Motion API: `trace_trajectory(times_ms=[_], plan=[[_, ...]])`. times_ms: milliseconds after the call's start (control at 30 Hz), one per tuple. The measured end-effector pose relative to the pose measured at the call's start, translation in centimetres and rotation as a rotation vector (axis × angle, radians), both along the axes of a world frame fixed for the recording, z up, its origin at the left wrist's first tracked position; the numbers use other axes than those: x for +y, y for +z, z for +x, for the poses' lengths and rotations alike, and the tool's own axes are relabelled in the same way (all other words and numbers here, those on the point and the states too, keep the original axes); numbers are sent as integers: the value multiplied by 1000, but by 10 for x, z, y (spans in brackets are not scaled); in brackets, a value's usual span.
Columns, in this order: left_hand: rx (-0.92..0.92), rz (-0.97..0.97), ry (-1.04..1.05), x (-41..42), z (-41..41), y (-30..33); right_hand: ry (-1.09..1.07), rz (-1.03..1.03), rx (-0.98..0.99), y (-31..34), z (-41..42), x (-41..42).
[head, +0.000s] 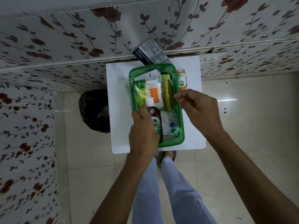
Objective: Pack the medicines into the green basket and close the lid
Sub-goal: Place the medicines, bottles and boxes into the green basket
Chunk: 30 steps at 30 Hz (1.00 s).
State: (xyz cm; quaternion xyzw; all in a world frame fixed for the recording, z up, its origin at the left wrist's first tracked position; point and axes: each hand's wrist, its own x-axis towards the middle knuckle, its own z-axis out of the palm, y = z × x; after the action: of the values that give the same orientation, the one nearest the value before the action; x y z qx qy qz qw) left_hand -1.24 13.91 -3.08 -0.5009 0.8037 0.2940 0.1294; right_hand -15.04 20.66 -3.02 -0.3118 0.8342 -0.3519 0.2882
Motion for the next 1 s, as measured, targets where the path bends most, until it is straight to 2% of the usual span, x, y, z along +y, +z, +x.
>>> trace_trajectory(times_ms=[67,200,367,533,633,733,800,900,1000], plan=[[-33,-91,-54,-2,1,1,26,-5,18,-1,-1,-4],[30,-334,-153,-8,5,-6,27,0,50,-3,-9,-6],[-21,-289,-200,-28,12,-15,-190,126,104,-29,-27,-11],[359,-339,62,-63,-3,-17,-150,365,47,-72,-49,-45],[488,-176,252,-100,-31,-26,-63,424,79,-82,-51,-60],[464,226,531,-136,-60,-43,-61,455,98,-85,-55,-60],[432,478,680,-147,-74,-47,-135,381,147,-77,-55,-53],[498,637,642,-153,-79,-45,-299,154,131,-52,-52,-35],[712,934,689,-162,-69,-50,-343,45,37,-22,-45,-20]])
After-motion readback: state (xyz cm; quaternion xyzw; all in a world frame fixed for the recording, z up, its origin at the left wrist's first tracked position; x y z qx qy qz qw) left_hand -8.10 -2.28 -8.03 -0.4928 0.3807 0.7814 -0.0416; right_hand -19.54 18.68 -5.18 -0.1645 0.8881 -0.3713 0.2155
